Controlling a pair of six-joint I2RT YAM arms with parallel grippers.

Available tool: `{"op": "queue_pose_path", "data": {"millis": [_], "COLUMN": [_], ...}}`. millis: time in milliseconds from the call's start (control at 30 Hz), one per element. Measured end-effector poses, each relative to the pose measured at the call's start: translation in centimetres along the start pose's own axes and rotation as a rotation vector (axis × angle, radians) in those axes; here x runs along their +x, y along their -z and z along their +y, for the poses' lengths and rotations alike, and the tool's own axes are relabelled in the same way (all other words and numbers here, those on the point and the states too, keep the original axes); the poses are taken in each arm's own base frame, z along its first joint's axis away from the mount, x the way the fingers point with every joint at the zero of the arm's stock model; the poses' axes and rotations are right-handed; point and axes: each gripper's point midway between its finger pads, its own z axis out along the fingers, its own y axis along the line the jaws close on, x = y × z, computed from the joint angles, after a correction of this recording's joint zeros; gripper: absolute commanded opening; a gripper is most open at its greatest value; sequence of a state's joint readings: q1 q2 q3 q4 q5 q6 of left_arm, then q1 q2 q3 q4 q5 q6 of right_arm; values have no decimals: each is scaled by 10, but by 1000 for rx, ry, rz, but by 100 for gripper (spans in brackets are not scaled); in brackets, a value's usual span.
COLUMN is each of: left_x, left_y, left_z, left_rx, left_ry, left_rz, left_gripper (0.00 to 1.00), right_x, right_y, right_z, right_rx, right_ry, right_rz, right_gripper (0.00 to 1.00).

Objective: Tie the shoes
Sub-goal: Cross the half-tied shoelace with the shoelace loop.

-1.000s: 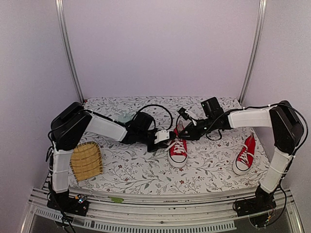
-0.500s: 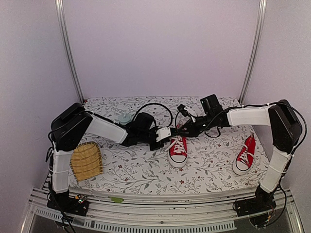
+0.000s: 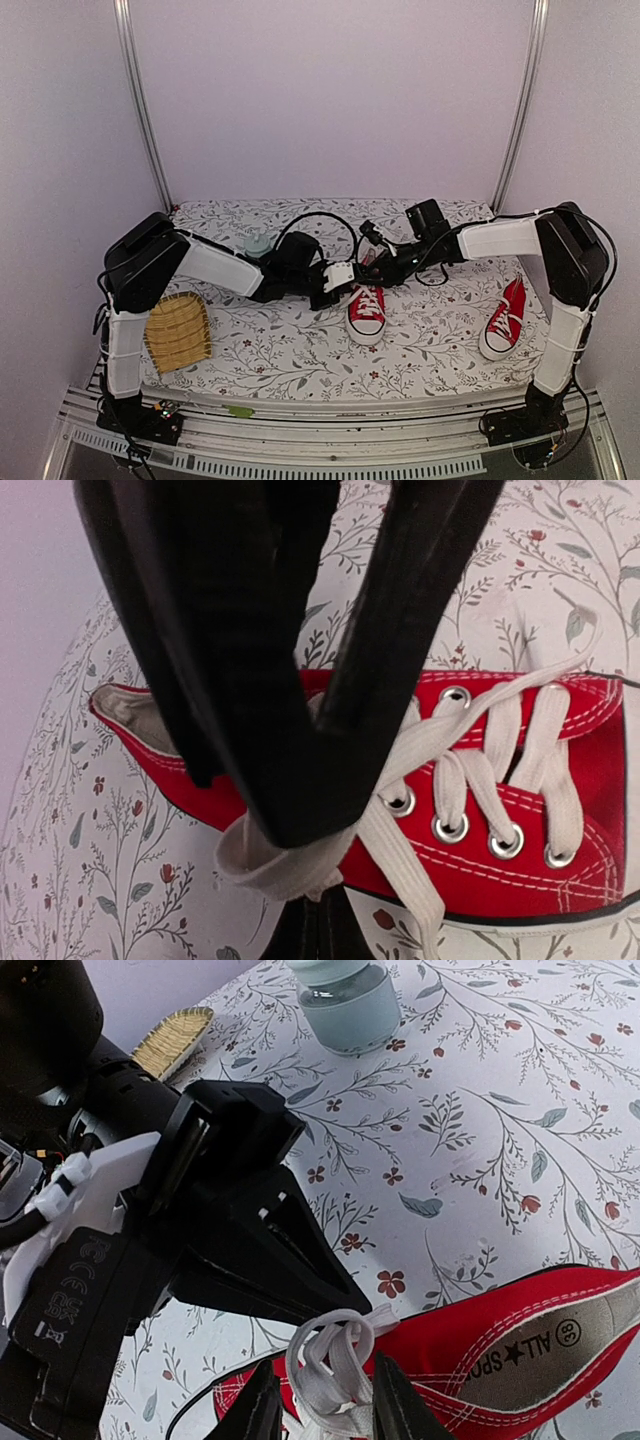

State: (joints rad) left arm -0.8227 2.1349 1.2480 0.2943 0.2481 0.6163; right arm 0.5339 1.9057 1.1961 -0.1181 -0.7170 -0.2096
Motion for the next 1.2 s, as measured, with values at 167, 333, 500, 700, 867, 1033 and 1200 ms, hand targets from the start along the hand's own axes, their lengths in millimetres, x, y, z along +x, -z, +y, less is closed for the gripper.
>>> {"op": "queue_pose_path", "data": {"millis": [167,333,500,700,867,1033,1200], "left_x": [0,0,1,2,2,-4,-17], "left_y": [0,0,0,0,0,8,16], "left_z": [0,0,2,2,3,5,10], "left_rx": [1,-3,-11,-14,-20,-25,-35], "left_ry": [0,0,0,-1,-4,-40,-76], "left_rz": [-1,3,8,11,16,7,-22], "left_gripper": [0,0,0,0,0,0,16], "right_x": [-3,-4,0,3,3,0,-8], "right_y": [-1,-1,-4,-6,-5,0,11], "right_z": [-1,-1,-4,-5,-6,-6,0], "right_rx": [-3,-1,0,1,6,18,37], "right_ry": [7,9,2,11,7,13,33], "right_rz": [-7,-11,-3,3,5,-3,-25], "right_gripper": [22,24,24,2,1,1,1]}}
